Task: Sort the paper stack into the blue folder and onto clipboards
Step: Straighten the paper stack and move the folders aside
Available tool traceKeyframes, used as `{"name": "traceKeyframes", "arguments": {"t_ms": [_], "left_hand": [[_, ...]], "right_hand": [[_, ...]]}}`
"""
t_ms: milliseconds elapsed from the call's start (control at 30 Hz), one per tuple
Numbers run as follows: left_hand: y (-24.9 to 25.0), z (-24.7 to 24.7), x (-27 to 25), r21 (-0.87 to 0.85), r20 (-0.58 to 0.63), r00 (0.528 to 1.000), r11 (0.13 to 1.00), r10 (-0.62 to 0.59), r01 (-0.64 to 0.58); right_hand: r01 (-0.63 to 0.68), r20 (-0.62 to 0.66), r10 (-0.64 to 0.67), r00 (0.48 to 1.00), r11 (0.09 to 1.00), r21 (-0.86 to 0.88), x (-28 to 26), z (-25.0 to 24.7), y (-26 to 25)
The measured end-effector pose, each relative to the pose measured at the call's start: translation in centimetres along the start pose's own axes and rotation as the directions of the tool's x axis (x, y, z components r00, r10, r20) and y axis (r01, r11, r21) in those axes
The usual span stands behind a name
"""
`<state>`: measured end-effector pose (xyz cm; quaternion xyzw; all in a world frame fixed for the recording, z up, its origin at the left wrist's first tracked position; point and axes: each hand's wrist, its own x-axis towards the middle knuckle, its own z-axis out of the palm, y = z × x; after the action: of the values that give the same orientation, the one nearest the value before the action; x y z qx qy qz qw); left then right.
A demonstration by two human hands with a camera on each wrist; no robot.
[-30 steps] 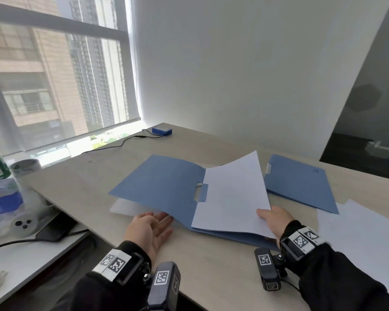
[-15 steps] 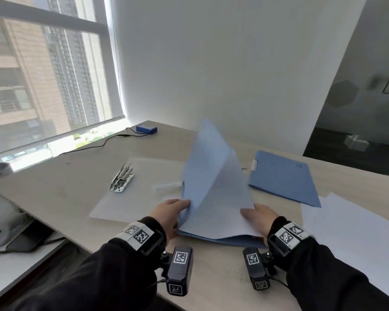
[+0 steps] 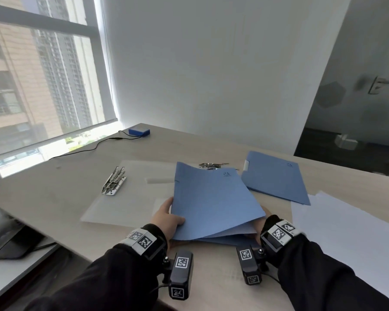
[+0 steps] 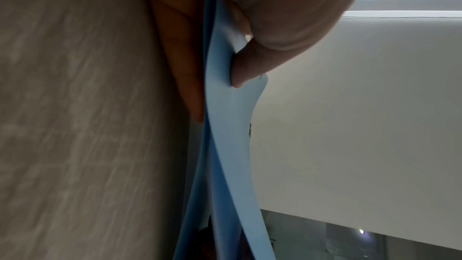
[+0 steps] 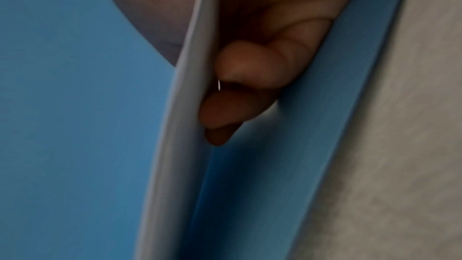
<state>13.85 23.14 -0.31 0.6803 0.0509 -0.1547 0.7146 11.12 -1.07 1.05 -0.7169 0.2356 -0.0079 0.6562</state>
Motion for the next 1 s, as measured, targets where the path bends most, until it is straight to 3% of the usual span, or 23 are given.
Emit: {"name": "traceKeyframes", "arguments": {"t_ms": [133, 200, 333, 400, 533, 600, 700, 833, 933, 1000], "left_hand": [[-0.3, -0.5, -0.9, 0.02, -0.001, 0.998, 0.997, 0.069, -0.069], [-0.3, -1.0, -1.2, -0.011, -0.012, 0.997, 0.997, 0.08, -0.08], [-0.2, -1.7, -2.1, -0.16, 0.014, 0.995, 0.983, 0.1, -0.096], [0.1, -1.5, -2.6, -0.225, 0.045, 0.99, 0.967, 0.13, -0.117], [0.5, -0.2, -3.4, -0.275, 0.087, 0.98, 0.95, 0.18, -0.15], [0.4, 0.7, -3.5, -0.267, 0.103, 0.978, 0.952, 0.183, -0.15], [0.6, 2.2, -3.8, -0.131, 0.127, 0.98, 0.982, 0.155, -0.138], [1.0, 3.3, -3.4, 0.183, 0.126, 0.982, 0.97, 0.14, -0.162], [1.9, 3.5, -3.0, 0.431, 0.047, 0.941, 0.843, 0.334, -0.321], [2.9, 3.6, -2.6, 0.503, 0.021, 0.9, 0.773, 0.436, -0.386]], "right_hand": [[-0.108, -0.033, 0.114, 0.993, 0.982, 0.156, -1.1, -1.0, 0.1], [-0.089, -0.076, 0.106, 0.992, 0.977, 0.195, -1.9, -1.3, 0.0], [0.08, -0.129, -0.085, 0.988, 0.996, -0.045, -3.6, -2.5, 0.2], [0.105, -0.096, -0.11, 0.989, 0.993, -0.063, -4.5, -3.1, 0.5], [0.051, 0.076, -0.061, 0.995, 0.991, 0.122, -6.8, -3.2, 0.6], [0.097, 0.083, -0.109, 0.991, 0.986, 0.134, -7.5, -3.5, 0.7], [0.202, 0.014, -0.204, 0.979, 0.975, 0.087, -7.9, -4.8, 0.9], [0.272, -0.067, -0.267, 0.961, 0.959, 0.084, -8.4, -7.2, 1.7], [0.286, -0.105, -0.277, 0.955, 0.955, 0.083, -8.8, -9.5, 2.4], [0.296, -0.113, -0.286, 0.952, 0.951, 0.087, -9.0, -10.9, 2.7]]}}
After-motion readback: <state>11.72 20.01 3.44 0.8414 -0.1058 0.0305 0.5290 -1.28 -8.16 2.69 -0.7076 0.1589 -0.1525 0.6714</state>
